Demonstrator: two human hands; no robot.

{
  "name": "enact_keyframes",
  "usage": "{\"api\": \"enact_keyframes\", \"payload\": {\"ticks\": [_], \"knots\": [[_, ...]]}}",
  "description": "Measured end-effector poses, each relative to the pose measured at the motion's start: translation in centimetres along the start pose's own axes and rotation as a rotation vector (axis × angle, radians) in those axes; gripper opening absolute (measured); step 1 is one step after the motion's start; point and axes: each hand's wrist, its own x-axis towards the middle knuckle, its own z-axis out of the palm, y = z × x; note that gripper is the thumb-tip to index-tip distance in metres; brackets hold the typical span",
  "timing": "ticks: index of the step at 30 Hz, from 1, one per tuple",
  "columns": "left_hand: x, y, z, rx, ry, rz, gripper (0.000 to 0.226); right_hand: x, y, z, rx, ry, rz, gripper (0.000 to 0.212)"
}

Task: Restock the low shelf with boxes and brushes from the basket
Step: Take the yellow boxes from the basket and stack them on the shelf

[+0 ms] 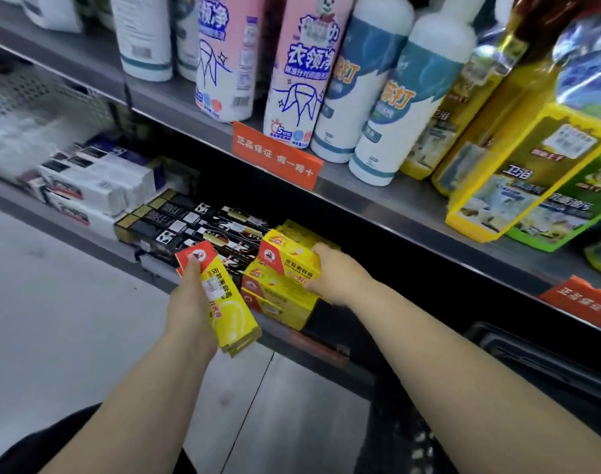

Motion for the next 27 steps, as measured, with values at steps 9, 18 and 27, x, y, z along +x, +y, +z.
{"api": "enact_keyframes", "payload": {"ticks": [9, 18, 27], "knots": [[3.7, 1.1, 0.3, -0.036, -0.025, -0.019, 0.038, 4.5, 0.9, 5.3, -0.066, -0.127, 0.040, 0.061], [4.5, 1.2, 0.9, -0.086, -0.109, -0.069, 0.037, 5.7, 0.7, 6.6, -0.063, -0.100, 0.019, 0.068], [3.5, 0.9, 1.1, -0.168, -0.209, -0.058, 0.040, 4.8, -0.4, 5.9, -0.094, -0.058, 0.026, 0.061]]}}
